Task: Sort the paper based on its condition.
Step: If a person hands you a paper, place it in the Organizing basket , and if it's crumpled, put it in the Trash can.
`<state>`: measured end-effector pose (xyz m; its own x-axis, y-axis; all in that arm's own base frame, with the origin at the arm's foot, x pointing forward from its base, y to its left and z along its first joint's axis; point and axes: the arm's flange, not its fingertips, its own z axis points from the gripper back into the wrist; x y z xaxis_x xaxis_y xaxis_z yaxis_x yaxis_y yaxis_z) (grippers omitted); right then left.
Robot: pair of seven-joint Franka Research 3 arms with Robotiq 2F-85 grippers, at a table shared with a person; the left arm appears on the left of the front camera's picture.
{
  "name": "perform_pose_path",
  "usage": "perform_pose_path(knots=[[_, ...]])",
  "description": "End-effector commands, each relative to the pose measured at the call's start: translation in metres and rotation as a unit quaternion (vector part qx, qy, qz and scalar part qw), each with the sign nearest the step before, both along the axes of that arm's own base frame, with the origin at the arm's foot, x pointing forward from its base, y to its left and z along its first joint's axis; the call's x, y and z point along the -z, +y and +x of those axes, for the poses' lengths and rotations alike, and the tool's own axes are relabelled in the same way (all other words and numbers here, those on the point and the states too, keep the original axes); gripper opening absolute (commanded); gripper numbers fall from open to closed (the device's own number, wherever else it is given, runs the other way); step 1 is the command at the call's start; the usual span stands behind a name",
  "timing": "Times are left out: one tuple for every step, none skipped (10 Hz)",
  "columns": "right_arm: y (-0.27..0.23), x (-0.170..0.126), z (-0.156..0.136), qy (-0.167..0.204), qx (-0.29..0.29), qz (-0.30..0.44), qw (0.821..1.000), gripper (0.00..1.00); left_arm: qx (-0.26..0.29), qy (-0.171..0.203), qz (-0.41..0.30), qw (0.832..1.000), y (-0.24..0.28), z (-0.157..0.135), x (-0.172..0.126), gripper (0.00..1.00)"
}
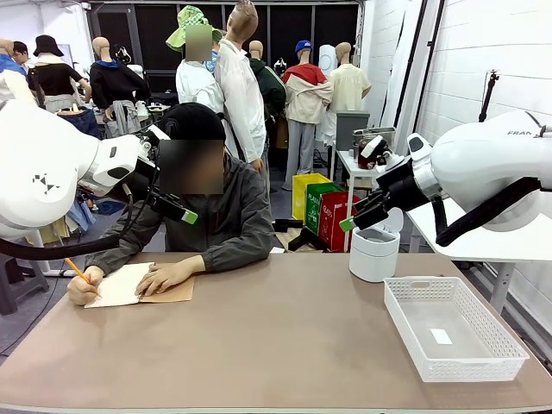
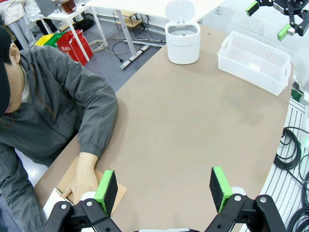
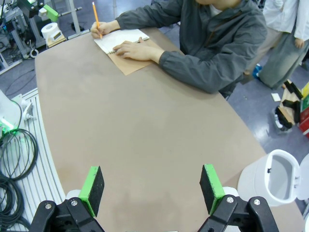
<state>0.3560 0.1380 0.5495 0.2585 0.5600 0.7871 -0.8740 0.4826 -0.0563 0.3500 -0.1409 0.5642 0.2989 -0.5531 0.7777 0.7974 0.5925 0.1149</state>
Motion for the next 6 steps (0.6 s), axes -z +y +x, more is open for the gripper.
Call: perform_pose_path(knots=[[-0.0004, 0.0025, 0.0026, 0.0, -0.008, 0.006, 1.0, 1.0, -0.001, 0.005, -0.002, 1.0, 0.0003, -0.0004, -0.0001, 1.0], [-0.0004, 0.0025, 0.0026, 0.0, -0.008, 0.006, 1.0, 1.0, -0.001, 0.005, -0.002, 1.0, 0.0003, -0.0004, -0.0001, 1.0], [-0.0004, 0.0025, 0.0026, 0.0, -0.008, 0.006, 1.0, 1.0, -0.001, 0.005, -0.002, 1.0, 0.0003, -0.0004, -0.0001, 1.0], [-0.0004, 0.0025, 0.0026, 0.0, -0.008, 0.006, 1.0, 1.0, -0.001, 0.005, -0.002, 1.0, 0.0003, -0.0004, -0.0001, 1.0], [-0.0004, 0.0025, 0.0026, 0.0, -0.008, 0.006, 1.0, 1.0, -0.001, 0.005, -0.002, 1.0, 0.0003, -0.0004, -0.0001, 1.0], [-0.0004, 0.0025, 0.0026, 0.0, -0.008, 0.006, 1.0, 1.0, -0.001, 0.005, -0.002, 1.0, 0.0003, -0.0004, -0.0001, 1.0]])
